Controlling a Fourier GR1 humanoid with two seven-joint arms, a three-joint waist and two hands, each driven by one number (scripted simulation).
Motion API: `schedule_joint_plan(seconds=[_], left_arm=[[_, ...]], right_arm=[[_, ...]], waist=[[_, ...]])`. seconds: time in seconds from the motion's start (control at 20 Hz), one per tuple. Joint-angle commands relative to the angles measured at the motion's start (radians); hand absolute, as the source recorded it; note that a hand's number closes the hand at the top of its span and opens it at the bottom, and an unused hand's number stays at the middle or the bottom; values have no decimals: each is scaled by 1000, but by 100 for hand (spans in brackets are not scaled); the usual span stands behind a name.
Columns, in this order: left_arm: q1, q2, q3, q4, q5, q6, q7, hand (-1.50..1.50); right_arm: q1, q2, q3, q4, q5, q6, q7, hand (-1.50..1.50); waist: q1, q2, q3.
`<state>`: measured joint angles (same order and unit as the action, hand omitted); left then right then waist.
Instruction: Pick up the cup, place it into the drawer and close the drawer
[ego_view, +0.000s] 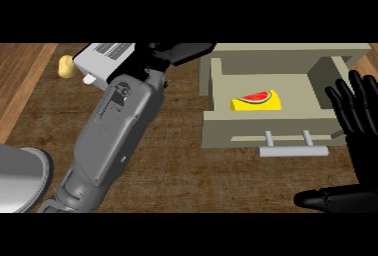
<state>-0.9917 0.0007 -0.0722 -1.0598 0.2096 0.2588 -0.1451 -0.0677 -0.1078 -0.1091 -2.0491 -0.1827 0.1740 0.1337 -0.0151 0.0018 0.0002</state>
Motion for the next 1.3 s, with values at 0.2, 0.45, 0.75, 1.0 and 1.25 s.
schedule_joint_plan(seconds=[0.2,0.45,0.75,1.0,1.25], left_arm=[[-147,-1,-24,260,65,51,-76,150],[-209,-1,-159,396,219,155,-160,150],[-299,-1,-193,572,269,104,-176,150],[-319,-1,-306,636,317,149,-209,150],[-284,-1,-412,637,373,180,-213,150]], right_arm=[[-2,20,24,5,36,-20,-6,-150],[-16,-15,-11,30,-8,22,-18,-150],[-54,-5,8,13,4,-8,28,-150],[-81,-4,21,-4,-19,1,47,-150],[-33,5,33,10,-8,22,-2,-150]], waist=[[-5,2,0],[-30,6,1],[-38,11,1],[-71,17,1],[-80,17,1]])
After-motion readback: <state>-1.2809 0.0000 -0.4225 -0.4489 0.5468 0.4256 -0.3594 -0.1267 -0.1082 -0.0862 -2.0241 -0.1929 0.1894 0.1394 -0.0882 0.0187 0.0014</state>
